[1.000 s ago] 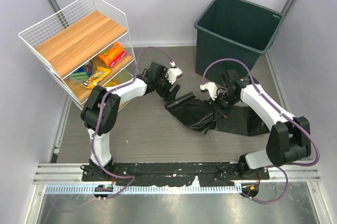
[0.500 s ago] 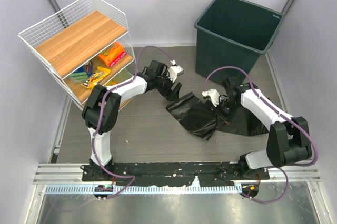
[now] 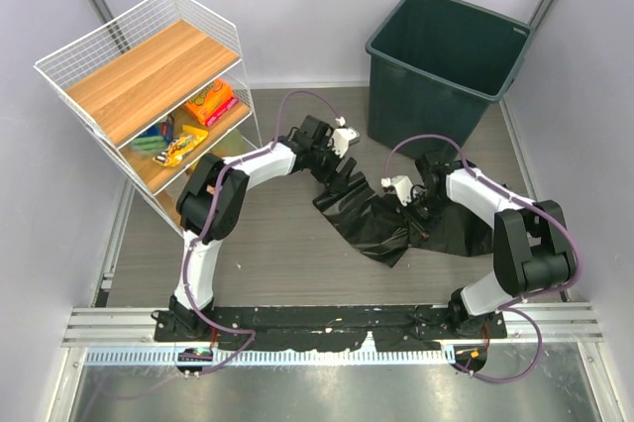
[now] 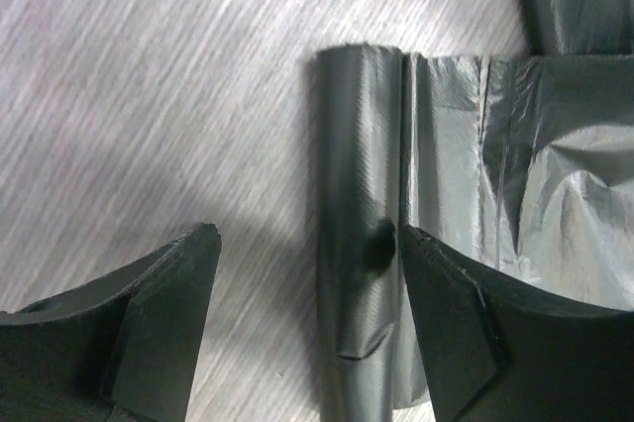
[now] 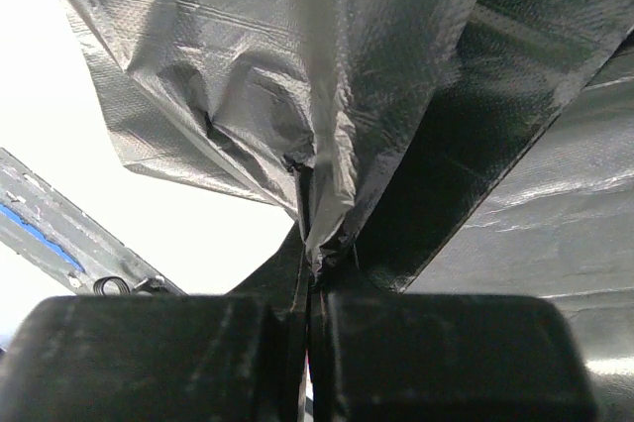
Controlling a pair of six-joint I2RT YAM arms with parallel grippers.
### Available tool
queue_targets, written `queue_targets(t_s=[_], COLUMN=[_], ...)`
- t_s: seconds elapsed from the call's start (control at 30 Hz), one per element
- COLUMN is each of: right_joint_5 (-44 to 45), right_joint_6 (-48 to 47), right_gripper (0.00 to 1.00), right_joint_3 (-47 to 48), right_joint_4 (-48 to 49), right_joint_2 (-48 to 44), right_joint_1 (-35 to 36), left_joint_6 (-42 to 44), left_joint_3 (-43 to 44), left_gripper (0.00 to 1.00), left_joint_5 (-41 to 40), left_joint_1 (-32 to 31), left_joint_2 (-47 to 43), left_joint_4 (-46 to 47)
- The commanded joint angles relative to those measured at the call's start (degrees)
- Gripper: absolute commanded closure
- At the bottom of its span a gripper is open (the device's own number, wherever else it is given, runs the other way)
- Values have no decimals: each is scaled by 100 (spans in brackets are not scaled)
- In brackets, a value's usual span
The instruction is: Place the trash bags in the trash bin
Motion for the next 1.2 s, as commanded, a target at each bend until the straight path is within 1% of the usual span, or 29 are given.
queue_targets(t_s=[0.0,0.13,0.37,0.53,0.67,0.8,0.87,1.1,1.17], right_joint_5=[102,111,59,23,-3,-29,-21,6,6], right_joint_6=[70,43,61,61,43,35,8,-1,8], right_gripper=[98,98,99,99,99,99,98,98,99], right_joint_3=[6,-29,67,199,261,270,226,164,155], right_joint_4=[163,233,269,225,225,225,233,225,216], right_joint_2=[100,187,275,363,425,407,381,241,214], right_joint_1=[-32,-40,-76,-76,-84,-93,-119,-181,-181], left_joint_6=[-83,-39,-40,144,356,409,417,461,470], left_joint_3=[494,626,539,574,687,846,820,653,609], left_gripper=[22,25,25,26,28,36,42,56,66], left_joint_5=[44,237,440,107,-359,-597,-711,-738,-738], left_joint_1=[-4,-4,-118,-346,-505,-523,-522,-522,-531], left_joint_2=[216,339,384,419,550,717,761,691,648], left_joint_4=[-202,-378,-405,-449,-545,-721,-730,-713,-712])
